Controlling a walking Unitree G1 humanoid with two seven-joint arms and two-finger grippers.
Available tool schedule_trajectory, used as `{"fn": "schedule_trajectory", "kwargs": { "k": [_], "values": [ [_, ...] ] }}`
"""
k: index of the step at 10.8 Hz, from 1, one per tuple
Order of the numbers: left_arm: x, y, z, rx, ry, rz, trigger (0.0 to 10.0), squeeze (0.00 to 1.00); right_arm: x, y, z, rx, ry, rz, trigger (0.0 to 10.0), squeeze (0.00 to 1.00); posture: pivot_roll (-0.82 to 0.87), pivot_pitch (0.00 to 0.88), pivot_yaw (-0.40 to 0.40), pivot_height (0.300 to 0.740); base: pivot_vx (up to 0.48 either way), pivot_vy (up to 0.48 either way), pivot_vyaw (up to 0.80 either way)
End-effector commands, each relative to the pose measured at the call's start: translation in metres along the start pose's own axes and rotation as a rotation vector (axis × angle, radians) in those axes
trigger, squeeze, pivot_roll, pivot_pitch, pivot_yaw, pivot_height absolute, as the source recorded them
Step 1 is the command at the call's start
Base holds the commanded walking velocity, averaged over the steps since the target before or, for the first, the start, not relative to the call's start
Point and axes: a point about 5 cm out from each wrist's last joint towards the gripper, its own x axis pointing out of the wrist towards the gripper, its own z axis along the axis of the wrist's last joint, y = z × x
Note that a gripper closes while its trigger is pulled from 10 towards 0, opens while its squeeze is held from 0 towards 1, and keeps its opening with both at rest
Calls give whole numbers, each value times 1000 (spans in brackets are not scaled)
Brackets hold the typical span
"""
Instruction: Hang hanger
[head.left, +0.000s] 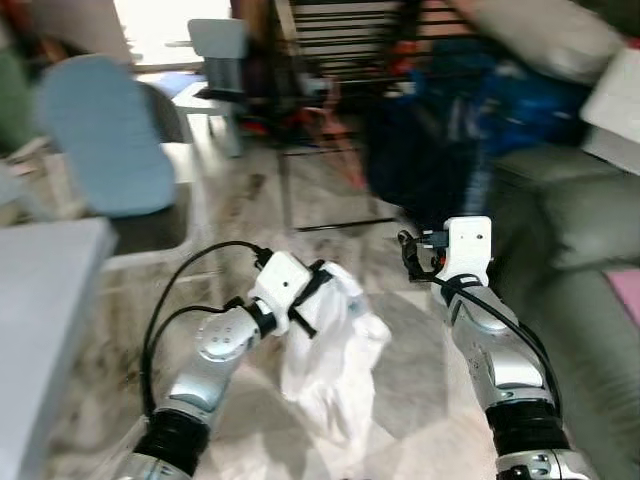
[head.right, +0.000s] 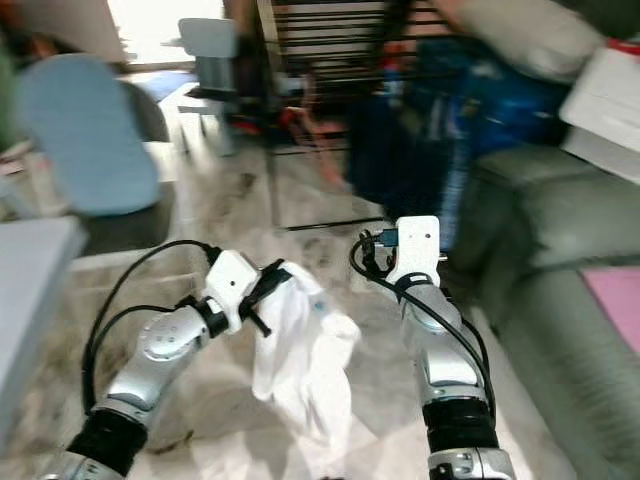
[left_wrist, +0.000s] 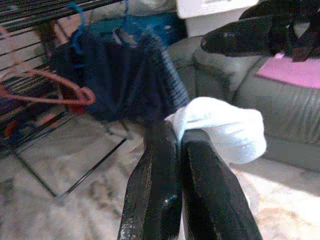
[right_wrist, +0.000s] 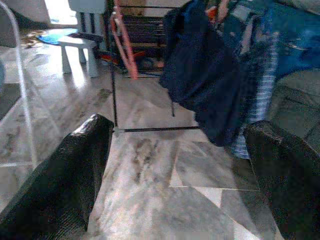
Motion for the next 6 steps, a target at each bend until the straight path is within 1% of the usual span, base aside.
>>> {"fn": "schedule_trajectory", "kwargs": {
  "k": [1, 2, 4, 6],
  "values": [
    [2, 7, 6, 11, -22, 24, 10000, 0, 3, 2, 5, -11, -13, 8, 10000, 0, -162, 0, -21, 740, 0, 0, -800],
    [3, 8, 7, 12, -26, 26, 10000, 0, 2, 3, 4, -9, -14, 12, 10000, 0, -162, 0, -21, 740, 240, 0, -800],
    [5, 10, 7, 5, -29, 34, 10000, 0, 0, 3, 1, -12, -10, 16, 10000, 0, -168, 0, -17, 740, 281, 287, 0],
    [6, 9, 6, -1, -27, 38, 10000, 0, -1, 5, 0, -17, -9, 21, 10000, 0, -170, 0, -15, 740, 307, 360, 0]
  ]
}}
